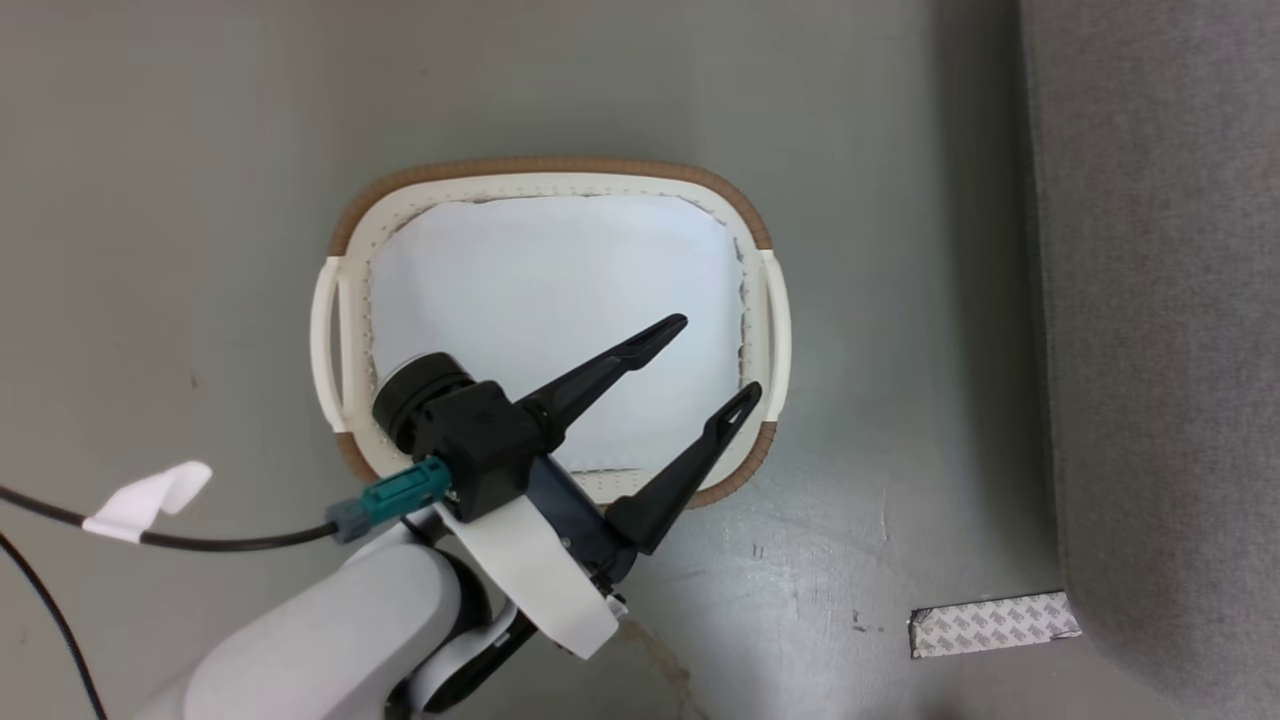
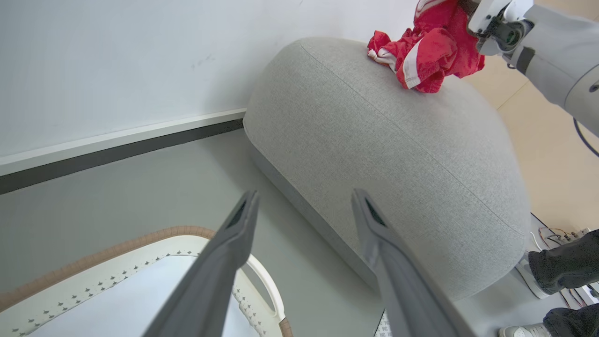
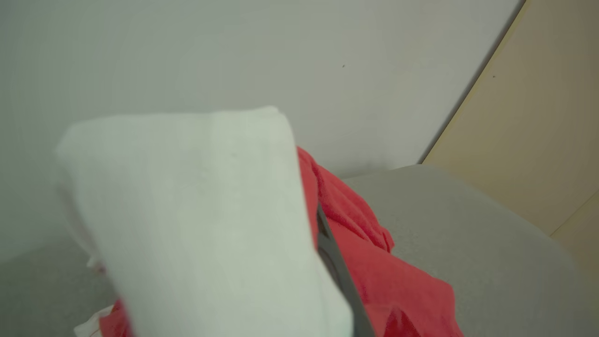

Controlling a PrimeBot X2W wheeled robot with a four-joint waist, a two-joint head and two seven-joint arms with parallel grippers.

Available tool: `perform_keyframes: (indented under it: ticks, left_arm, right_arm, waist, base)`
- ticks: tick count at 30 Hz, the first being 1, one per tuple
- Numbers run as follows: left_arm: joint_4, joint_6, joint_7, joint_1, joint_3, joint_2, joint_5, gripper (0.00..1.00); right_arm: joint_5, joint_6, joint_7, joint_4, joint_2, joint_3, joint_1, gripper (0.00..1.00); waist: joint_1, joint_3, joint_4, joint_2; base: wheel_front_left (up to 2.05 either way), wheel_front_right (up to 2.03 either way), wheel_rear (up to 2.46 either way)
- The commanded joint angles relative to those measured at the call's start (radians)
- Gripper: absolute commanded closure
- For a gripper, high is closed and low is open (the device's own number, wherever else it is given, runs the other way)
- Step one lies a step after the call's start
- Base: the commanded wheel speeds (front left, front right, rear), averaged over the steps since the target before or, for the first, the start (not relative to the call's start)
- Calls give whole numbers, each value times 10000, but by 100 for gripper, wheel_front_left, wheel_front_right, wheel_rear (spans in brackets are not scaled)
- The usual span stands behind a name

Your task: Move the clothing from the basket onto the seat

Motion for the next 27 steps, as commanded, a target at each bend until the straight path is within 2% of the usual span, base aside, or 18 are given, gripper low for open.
perform_keyframes:
  ticks: [1, 2, 3, 4, 5, 10, 14, 19, 24, 27]
  left_arm:
    - [28, 14, -81, 34, 39, 35, -10, 0]
    - [53, 31, -106, 66, 51, 39, -53, 0]
    - [86, 62, -134, 101, 80, 46, -90, 0]
    - [141, 76, -165, 155, 101, 48, -137, 0]
    - [193, 93, -216, 231, 117, 30, -172, 0]
    - [549, 229, -470, 599, 187, -134, -414, 0]
    - [842, 367, -766, 1128, 321, -257, -719, 0]
    - [1329, 792, -1001, 2016, 659, -307, -901, 0]
    - [1687, 1151, -1144, 3075, 1293, -507, -1072, 0]
    - [1764, 1307, -1136, 3777, 2035, -686, -1051, 0]
  right_arm:
    - [-227, -30, -135, -62, 92, -271, 129, 100]
    - [-391, -30, -167, -65, 354, -461, 221, 100]
    - [-495, -30, -174, -48, 657, -584, 323, 86]
    - [-649, -30, -105, 53, 899, -570, 361, 57]
    - [-760, -30, -47, 177, 1056, -554, 295, 0]
    - [-732, -28, -483, 824, 1398, -130, 741, 0]
    - [-232, -28, -1190, 1099, 1615, 773, 1677, 0]
    - [428, -28, -2036, 1266, 1855, 2240, 3241, 0]
    - [1228, -28, -2699, 1014, 2029, 3474, 4733, 0]
    - [1683, -28, -2930, 675, 2172, 4081, 5525, 0]
  waist:
    - [-3, 37, 97, 0]
    - [-3, -21, 96, 0]
    - [-3, -105, 96, 0]
    - [-3, -202, 91, 0]
    - [-3, -305, 87, 0]
    - [-3, -1175, -4, 0]
    - [-3, -2187, -159, 0]
    - [-3, -3522, -418, 0]
    - [-3, -4665, -408, 0]
    - [-3, -5181, -335, 0]
  base:
    - [0, 0, 0]
    - [0, 0, 0]
    - [0, 0, 0]
    - [0, 0, 0]
    - [0, 0, 0]
    - [0, 0, 0]
    - [0, 0, 0]
    - [0, 0, 0]
    - [0, 0, 0]
    - [0, 0, 0]
